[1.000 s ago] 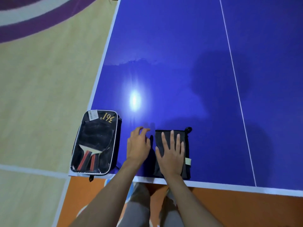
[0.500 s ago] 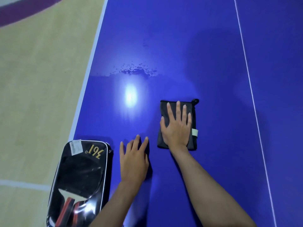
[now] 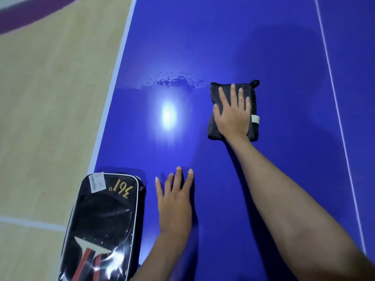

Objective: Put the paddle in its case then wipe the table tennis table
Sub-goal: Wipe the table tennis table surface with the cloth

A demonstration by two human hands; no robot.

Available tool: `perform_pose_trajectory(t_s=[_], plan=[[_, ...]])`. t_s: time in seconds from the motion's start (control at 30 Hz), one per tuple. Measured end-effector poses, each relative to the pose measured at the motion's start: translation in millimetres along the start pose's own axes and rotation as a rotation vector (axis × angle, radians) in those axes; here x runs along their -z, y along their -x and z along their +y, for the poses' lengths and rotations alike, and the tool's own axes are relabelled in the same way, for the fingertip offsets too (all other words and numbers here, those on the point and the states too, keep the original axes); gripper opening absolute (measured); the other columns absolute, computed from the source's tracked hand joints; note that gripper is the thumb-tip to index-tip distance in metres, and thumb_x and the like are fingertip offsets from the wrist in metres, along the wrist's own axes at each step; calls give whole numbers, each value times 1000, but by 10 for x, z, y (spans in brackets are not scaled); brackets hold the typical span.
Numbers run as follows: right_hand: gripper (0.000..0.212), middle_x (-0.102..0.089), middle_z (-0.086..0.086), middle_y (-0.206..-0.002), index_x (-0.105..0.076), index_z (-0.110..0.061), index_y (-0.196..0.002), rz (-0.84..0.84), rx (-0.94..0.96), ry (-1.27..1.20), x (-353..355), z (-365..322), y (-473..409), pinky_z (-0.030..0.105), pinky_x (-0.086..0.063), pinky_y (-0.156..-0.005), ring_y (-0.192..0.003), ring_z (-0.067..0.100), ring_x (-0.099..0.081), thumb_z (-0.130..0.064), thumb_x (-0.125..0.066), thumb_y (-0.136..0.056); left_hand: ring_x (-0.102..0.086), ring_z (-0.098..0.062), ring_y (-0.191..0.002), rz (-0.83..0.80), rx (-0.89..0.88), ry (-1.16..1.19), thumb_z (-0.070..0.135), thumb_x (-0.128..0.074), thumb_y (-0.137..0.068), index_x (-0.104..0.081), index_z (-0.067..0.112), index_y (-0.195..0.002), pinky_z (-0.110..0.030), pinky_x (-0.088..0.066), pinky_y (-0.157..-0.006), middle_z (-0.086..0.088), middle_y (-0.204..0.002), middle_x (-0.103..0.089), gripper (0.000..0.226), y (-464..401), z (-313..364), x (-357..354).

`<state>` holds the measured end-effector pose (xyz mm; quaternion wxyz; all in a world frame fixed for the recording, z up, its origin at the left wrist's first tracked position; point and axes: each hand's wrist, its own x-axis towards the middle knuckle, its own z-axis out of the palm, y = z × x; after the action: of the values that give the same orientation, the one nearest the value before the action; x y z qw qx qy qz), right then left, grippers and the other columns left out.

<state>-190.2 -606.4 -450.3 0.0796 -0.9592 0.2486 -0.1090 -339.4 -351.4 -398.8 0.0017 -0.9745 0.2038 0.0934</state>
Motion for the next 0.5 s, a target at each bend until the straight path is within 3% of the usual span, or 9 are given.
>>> perform_pose_trajectory(t_s=[0.13, 0.3, 0.5], plan=[[58, -32, 9, -169, -42, -29, -159, 16, 19, -15, 90, 17, 514, 50, -22, -127, -155, 33, -31, -44, -40, -102, -23, -27, -151, -114, -9, -35, 4, -53, -90, -11, 33, -163, -58, 0, -126, -2, -169, -15, 89, -29, 5, 110], [62, -20, 7, -173, -29, -31, -164, -102, 41, 7, 334, 51, 1581, 49, -15, -129, -159, 30, -19, -46, -32, -104, -28, -27, -147, -128, -25, -12, 9, -58, -89, -18, 32, -161, -59, -6, -126, -1, -165, -21, 85, -45, -24, 153], [63, -10, 7, -175, -17, -31, -167, -176, 33, -2, 652, 113, 2890, 49, -12, -130, -161, 29, -9, -47, -29, -107, -20, -26, -153, -149, 4, 97, 11, -51, -94, -24, 33, -160, -56, -13, -125, -3, -168, -18, 74, 133, 26, 256]])
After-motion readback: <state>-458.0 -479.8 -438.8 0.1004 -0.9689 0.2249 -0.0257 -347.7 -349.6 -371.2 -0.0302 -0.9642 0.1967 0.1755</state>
